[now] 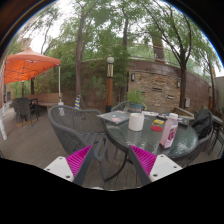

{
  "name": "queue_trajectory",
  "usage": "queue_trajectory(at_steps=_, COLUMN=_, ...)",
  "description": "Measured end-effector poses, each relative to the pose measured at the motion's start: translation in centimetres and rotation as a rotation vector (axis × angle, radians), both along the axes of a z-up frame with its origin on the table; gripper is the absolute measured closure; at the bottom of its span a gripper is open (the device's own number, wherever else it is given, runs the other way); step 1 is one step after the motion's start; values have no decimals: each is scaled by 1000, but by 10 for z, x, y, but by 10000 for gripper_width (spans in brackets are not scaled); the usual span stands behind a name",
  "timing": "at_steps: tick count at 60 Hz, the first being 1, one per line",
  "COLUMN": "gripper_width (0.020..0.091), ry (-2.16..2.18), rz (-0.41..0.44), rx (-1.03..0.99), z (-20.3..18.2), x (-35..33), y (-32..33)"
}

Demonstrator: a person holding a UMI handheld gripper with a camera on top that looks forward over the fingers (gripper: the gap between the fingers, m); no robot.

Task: Pour water

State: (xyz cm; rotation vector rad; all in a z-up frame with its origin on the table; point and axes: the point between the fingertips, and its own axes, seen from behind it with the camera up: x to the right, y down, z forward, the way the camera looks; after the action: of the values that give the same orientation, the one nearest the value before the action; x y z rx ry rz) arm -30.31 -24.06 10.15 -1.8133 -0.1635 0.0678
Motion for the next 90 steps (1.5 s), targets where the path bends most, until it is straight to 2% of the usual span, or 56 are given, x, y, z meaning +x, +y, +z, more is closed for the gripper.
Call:
queue_trajectory(at_steps=4, gripper_width=286, ry=-8, rz=-20, rx=-18, z=-4, x=7, y=-4)
queue_trajectory(at_steps=10, gripper_width=286, ry=-25, rz=2, rx=-28, z=-6, x=8, y=-9)
queue_trajectory(at_steps=21, gripper_width=283, ry=-68, rz=5, rx=47, z=-3, x=37, y=8)
queue_trajectory(at_steps=29, gripper_width=282, ry=-14, rz=-81, rx=94, z=-11, x=93, y=39)
queue_trajectory(at_steps=37, gripper_width=285, ry=9, rz=-176, rx=175, z=9, x=162, y=70)
queue_trajectory(at_steps=46, gripper_width=286, ry=-49, rz=-269, rx=180, z=7, x=227, y=115)
queue_trajectory(at_steps=61, gripper_width=289, ry=-34, rz=-253, rx=156, z=-17, x=249, y=186)
queue_trajectory(at_steps=64, gripper_width=329, ry=-15, rz=-245, rx=155, z=-24, x=249, y=203)
queue_trajectory(at_steps=68, gripper_width=523, ry=-16, rz=-254, rx=133, z=-31, x=243, y=205)
queue_trajectory(at_steps=79, gripper_width=563, ry=-15, rz=-286, rx=190, z=-32, x=242, y=209)
queue_trajectory(at_steps=80, gripper_width=595, ry=-7, rz=-288, rx=188, z=-33, x=242, y=210)
queue_trajectory(at_steps=86, gripper_width=633, ry=-2, rz=-283, rx=172, z=-33, x=243, y=211)
queue_trajectory(at_steps=87, gripper_width=669, ry=-10, rz=-281, rx=167, z=-33, x=243, y=213)
queue_trajectory(at_steps=90, gripper_width=671, ry=-40, rz=-269, rx=149, z=-30, x=242, y=211)
